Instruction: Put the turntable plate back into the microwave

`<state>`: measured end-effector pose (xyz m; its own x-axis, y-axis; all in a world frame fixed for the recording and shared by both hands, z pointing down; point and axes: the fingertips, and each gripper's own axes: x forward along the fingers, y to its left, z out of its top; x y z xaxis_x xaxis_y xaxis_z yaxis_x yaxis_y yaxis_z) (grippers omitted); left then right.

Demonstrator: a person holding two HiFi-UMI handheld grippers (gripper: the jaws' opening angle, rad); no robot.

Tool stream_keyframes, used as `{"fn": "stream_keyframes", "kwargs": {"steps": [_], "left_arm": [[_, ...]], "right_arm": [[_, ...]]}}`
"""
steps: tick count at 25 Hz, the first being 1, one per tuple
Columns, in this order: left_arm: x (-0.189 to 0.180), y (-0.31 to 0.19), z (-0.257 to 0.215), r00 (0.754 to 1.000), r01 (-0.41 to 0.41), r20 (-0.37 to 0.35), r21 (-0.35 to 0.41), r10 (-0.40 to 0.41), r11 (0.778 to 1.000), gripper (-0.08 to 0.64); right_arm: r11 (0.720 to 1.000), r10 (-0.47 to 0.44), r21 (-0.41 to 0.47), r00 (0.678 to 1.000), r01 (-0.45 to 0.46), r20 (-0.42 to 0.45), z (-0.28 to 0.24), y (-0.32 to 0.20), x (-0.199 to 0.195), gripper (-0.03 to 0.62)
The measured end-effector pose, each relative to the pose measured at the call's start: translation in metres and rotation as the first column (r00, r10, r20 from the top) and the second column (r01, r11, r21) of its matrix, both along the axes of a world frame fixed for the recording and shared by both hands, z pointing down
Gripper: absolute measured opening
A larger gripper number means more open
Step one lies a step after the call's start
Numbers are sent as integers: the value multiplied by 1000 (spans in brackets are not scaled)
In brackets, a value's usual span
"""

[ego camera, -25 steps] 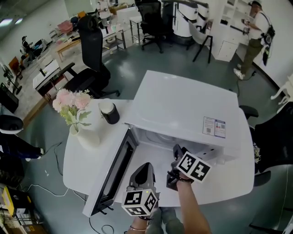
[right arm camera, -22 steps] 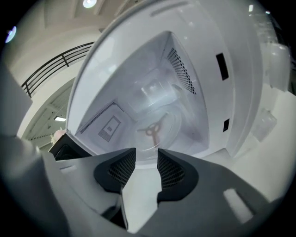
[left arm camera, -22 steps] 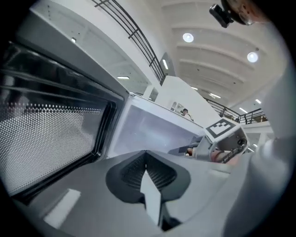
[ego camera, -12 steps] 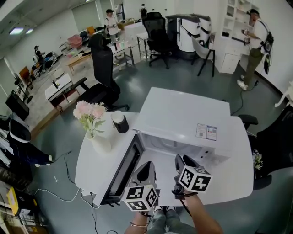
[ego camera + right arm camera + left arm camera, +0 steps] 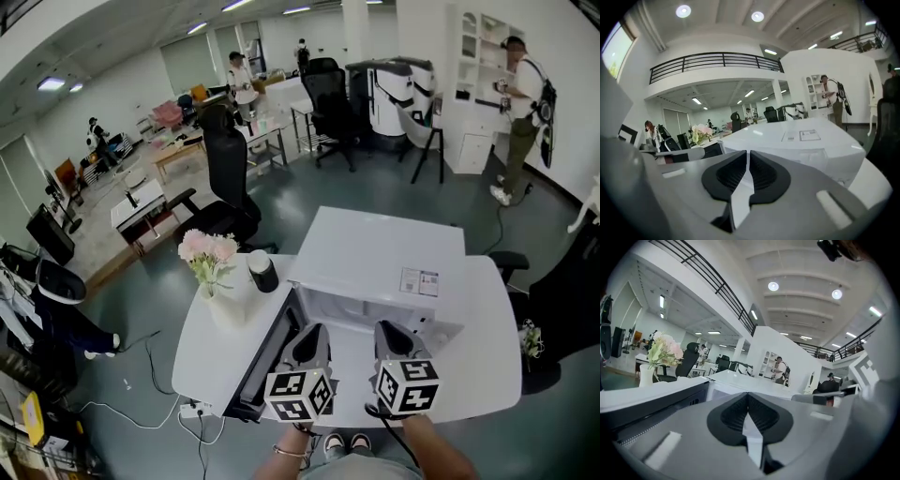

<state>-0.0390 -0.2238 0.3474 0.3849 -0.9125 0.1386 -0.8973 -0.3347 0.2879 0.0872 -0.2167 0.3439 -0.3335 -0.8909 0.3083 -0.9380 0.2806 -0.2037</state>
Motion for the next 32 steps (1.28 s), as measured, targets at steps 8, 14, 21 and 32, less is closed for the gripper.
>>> {"fn": "stream_keyframes", "kwargs": {"steps": [8, 14, 21, 32], "left_arm": [[8, -6, -28, 1000, -30, 8, 35, 29, 999, 0], [12, -8, -27, 999, -36, 9, 26, 36, 999, 0], [11, -3, -29, 1000, -17, -1, 32, 17, 999, 0], [8, -1, -29, 1000, -9, -13, 25, 9, 1000, 0]], "right_arm": [[993, 12, 118, 999, -7, -44, -40, 6, 12, 11], [992, 57, 112, 998, -53, -27, -37, 10, 27, 11], [991, 99, 97, 995, -96, -29, -35, 18, 40, 9], [990, 109, 89, 994, -107, -20, -38, 18, 42, 9]]}}
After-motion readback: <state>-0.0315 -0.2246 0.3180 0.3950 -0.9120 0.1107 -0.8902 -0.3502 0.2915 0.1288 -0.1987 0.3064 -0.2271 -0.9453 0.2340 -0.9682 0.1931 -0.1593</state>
